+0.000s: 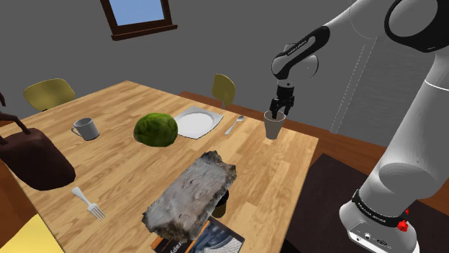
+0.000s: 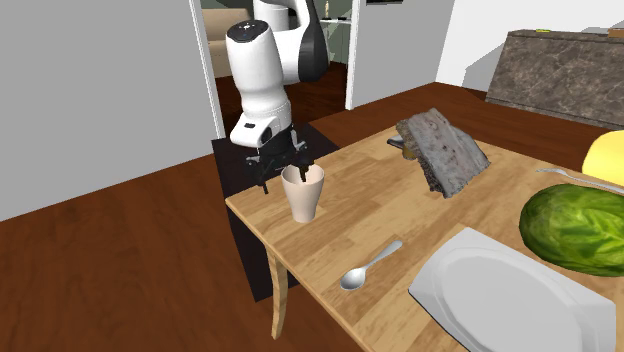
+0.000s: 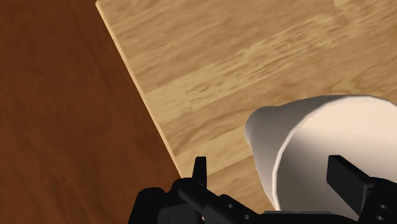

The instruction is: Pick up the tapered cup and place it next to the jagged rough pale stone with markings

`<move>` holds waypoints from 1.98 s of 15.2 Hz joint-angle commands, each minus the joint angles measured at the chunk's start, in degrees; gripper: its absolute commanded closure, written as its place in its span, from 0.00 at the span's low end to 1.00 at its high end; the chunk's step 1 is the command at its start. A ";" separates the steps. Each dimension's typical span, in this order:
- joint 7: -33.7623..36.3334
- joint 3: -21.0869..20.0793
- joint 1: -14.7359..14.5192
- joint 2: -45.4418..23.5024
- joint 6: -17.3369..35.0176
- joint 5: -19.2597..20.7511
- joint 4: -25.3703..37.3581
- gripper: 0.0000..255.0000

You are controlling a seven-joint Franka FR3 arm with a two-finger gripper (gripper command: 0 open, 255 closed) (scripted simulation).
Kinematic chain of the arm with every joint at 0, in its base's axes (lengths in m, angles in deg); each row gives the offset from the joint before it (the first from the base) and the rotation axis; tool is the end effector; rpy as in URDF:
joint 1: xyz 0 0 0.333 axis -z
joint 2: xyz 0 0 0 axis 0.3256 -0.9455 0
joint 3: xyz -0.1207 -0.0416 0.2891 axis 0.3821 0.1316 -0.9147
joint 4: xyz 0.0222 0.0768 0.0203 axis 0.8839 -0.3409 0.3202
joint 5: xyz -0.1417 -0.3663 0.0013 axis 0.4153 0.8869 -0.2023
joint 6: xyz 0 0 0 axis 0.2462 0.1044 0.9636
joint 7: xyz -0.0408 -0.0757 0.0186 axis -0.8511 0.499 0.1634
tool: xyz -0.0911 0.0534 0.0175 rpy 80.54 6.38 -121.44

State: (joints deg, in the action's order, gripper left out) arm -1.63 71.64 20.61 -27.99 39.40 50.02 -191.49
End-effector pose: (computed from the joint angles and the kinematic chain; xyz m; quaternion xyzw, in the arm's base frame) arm 0.4856 -0.1778 0.3259 -0.9947 0.0621 0.0323 0.0757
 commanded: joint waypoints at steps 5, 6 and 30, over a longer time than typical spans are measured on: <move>0.00 0.00 0.00 0.00 0.00 0.00 0.00 1.00; 0.00 0.00 0.00 0.02 -0.01 0.01 -0.01 1.00; 4.29 0.01 -0.10 7.87 -14.57 4.17 7.53 1.00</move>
State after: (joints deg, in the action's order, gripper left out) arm 2.48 71.65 20.49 -20.46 25.65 54.04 -184.45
